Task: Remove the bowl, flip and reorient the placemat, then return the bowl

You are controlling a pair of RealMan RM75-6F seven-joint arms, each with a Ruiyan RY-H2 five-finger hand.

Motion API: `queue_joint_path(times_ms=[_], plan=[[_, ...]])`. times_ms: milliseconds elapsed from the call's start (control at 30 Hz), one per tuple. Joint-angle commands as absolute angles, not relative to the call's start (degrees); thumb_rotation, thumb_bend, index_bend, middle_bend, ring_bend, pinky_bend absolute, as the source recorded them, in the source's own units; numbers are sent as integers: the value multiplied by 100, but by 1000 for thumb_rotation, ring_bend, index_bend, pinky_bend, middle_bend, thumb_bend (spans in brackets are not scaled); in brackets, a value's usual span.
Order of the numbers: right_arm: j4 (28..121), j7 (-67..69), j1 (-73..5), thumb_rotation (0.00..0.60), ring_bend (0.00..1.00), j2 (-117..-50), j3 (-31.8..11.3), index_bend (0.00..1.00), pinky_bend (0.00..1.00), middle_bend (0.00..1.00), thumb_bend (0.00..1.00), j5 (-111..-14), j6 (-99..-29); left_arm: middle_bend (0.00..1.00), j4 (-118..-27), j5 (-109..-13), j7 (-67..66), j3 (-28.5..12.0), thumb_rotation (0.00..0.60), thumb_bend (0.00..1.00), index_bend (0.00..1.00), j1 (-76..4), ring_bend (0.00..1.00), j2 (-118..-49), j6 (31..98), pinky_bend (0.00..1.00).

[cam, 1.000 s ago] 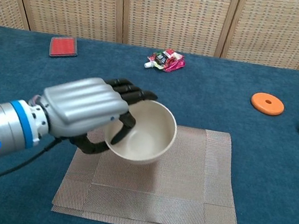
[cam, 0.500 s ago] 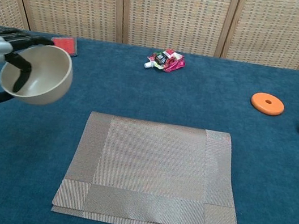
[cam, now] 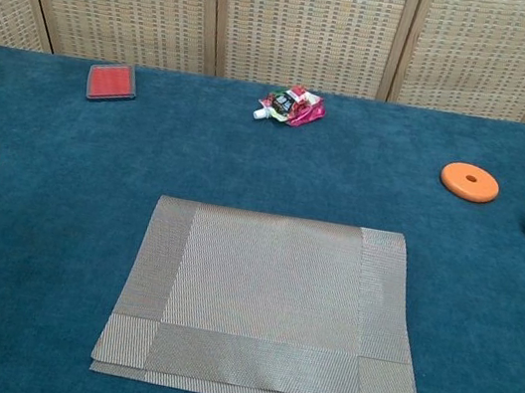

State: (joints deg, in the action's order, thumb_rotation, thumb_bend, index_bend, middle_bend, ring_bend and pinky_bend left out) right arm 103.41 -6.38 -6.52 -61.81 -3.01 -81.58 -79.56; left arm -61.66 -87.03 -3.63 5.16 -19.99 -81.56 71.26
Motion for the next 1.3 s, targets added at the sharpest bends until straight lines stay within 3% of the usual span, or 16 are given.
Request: queue_joint_path(times_ms=[33,167,333,433,500,667,900,967,1033,1100,1300], plan=[[10342,-607,-656,600,0,-6168,-310,0,0,0,117,-8132,-7936,0,-5936,-8608,-286,561,600,481,563,-1946,0,-8256,6894,0],[10330,-565,-667,600,0,-6151,-332,0,0,0,117,-8092,-7911,0,-5871,-8519,-301,546,600,439,525,-1952,0,-8259,6666,0],[10325,-547,-672,600,0,-6145,-335,0,0,0,117,-8085,-7899,0,-6121,-8456,-285,453,600,75,306,-1974,0,-8052,6598,0],[10329,-540,-671,600,0,-6140,-337,0,0,0,117,-8083,-7899,0,-6409,-8482,-236,393,600,3,178,-1986,0,-7814,6681,0],[10332,-525,-668,600,0,-6134,-337,0,0,0,117,-8089,-7905,0,-6660,-8516,-275,368,600,0,113,-2004,0,-7576,6731,0],[10334,-480,-665,600,0,-6120,-340,0,0,0,117,-8101,-7911,0,-7270,-8530,-275,316,600,0,96,-2031,0,-7124,6764,0],[10333,-444,-670,600,0,-6113,-343,0,0,0,117,-8107,-7902,0,-8287,-8818,-816,260,600,20,245,-2017,0,-6979,7115,0],[10337,-439,-667,600,0,-6112,-343,0,0,0,117,-8112,-7910,0,-8469,-8967,-1062,284,600,86,323,-2039,0,-7117,7155,0],[10344,-414,-659,600,0,-6104,-344,0,0,0,117,-8120,-7924,0,-8615,-9085,-1291,334,600,230,436,-2074,0,-7277,7103,0],[10343,-378,-654,600,0,-6090,-350,0,0,0,117,-8122,-7934,0,-8724,-9189,-1562,386,600,289,477,-2122,0,-7459,7000,0],[10329,-289,-663,600,0,-6061,-367,0,0,0,117,-8100,-7909,0,-8822,-9349,-2014,450,600,320,433,-2210,0,-7917,6809,0]])
